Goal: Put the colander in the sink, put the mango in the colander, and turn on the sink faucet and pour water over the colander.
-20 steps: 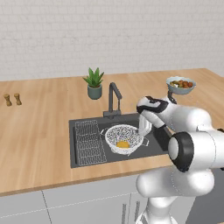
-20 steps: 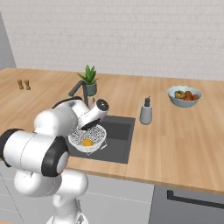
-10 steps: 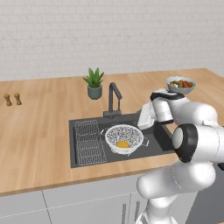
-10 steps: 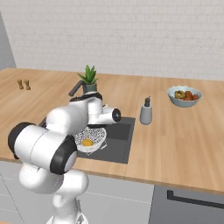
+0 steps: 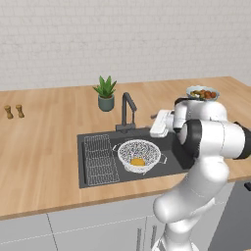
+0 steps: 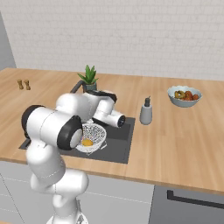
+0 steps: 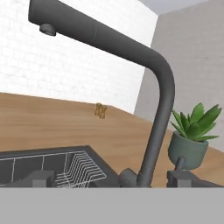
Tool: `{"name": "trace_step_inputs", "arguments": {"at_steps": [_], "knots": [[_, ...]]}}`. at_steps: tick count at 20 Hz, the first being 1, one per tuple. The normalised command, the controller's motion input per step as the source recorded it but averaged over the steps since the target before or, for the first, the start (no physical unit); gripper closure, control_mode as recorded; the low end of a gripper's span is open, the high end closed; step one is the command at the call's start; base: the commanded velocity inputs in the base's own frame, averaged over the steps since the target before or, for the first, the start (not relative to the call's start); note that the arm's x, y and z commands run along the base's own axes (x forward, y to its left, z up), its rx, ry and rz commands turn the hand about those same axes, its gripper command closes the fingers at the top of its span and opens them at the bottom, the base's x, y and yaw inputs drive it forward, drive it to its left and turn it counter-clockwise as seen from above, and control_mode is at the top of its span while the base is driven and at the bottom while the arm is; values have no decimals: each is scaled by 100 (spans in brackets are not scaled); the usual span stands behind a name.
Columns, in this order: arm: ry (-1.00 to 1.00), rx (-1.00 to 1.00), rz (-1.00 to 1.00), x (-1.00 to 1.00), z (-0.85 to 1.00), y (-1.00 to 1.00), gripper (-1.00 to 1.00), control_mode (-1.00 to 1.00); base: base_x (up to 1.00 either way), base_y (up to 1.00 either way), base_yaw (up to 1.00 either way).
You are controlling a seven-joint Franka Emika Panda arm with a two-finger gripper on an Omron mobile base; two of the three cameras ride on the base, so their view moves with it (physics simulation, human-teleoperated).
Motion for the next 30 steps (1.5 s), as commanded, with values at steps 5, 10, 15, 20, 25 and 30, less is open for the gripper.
{"name": "trace_step_inputs", "arguments": {"at_steps": [5, 10, 15, 20, 25, 30], "knots": [[-11, 7, -6, 52, 16, 7, -100, -100, 0, 0, 0], [-1, 0, -4, 36, 14, 8, -100, -100, 0, 0, 0], [0, 0, 0, 28, 1, -1, -100, -100, 0, 0, 0], [0, 0, 0, 43, -10, -3, -100, -100, 0, 0, 0], [0, 0, 0, 52, -24, 0, -100, -100, 0, 0, 0], [0, 0, 0, 46, -27, 3, -100, -100, 0, 0, 0]]}}
